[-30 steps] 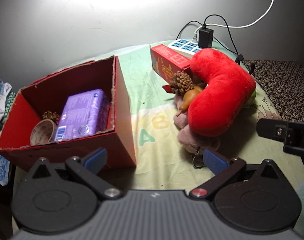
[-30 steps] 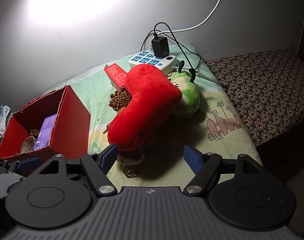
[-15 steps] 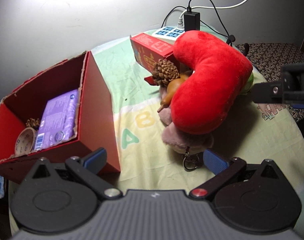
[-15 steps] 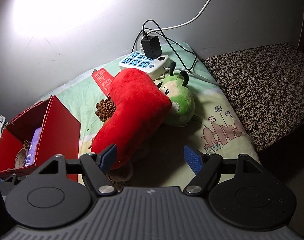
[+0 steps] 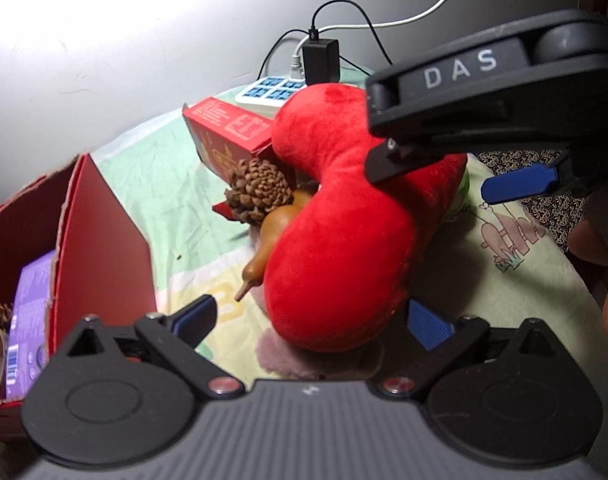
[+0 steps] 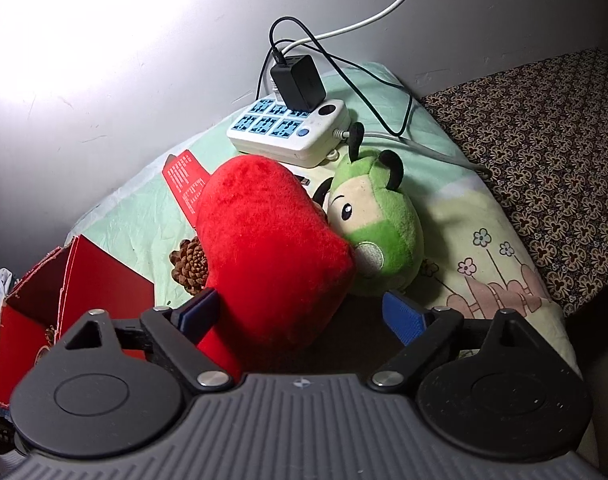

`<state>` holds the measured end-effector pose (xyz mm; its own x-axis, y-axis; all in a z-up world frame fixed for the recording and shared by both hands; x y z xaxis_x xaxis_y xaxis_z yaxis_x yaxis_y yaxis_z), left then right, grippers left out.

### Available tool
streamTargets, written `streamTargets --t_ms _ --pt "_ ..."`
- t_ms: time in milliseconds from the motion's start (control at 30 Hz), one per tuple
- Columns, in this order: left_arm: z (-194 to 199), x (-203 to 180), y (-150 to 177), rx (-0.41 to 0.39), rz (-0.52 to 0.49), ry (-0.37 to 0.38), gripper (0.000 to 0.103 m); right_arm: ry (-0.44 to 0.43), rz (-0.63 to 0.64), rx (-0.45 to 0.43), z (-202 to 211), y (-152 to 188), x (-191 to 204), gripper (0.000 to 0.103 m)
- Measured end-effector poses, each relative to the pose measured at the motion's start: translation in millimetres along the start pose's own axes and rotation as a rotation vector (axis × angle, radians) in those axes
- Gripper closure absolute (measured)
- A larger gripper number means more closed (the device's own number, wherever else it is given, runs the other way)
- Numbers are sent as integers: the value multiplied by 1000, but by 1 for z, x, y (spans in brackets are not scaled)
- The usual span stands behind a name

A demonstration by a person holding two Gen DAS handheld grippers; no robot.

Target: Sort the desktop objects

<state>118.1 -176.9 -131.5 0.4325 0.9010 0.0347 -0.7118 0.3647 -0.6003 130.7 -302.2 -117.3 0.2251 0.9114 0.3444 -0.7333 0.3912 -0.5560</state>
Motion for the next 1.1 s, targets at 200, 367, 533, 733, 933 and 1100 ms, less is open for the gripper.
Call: streamTargets --t_ms 200,367,533,733,933,1100 --pt "-5 2 -1 13 -3 -24 18 -121 -39 34 -14 2 -3 27" --pt "0 4 -1 36 33 7 27 -166 -40 24 -7 3 1 44" --pt "9 -1 -3 52 43 59 41 -178 -36 -9 9 2 3 48" --pt "31 -3 -4 29 26 57 42 -214 -63 -40 28 5 2 49" --pt "57 3 -6 5 21 51 42 -231 -53 -74 50 5 13 49" --pt "80 18 -2 -19 44 46 42 -251 -32 -88 63 8 31 49"
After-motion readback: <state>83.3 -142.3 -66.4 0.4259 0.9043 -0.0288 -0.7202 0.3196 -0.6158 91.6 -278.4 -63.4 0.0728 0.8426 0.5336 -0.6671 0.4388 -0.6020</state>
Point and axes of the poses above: each gripper's, at about its wrist camera, not at the fingertips, and z roughly against the way its jaws point, x to its left, y to its underside, the point moved 5 cm from there along -z, roughly the way its jaws point, and after that the axes turned 4 degrees about z, right-handed, at the moved point
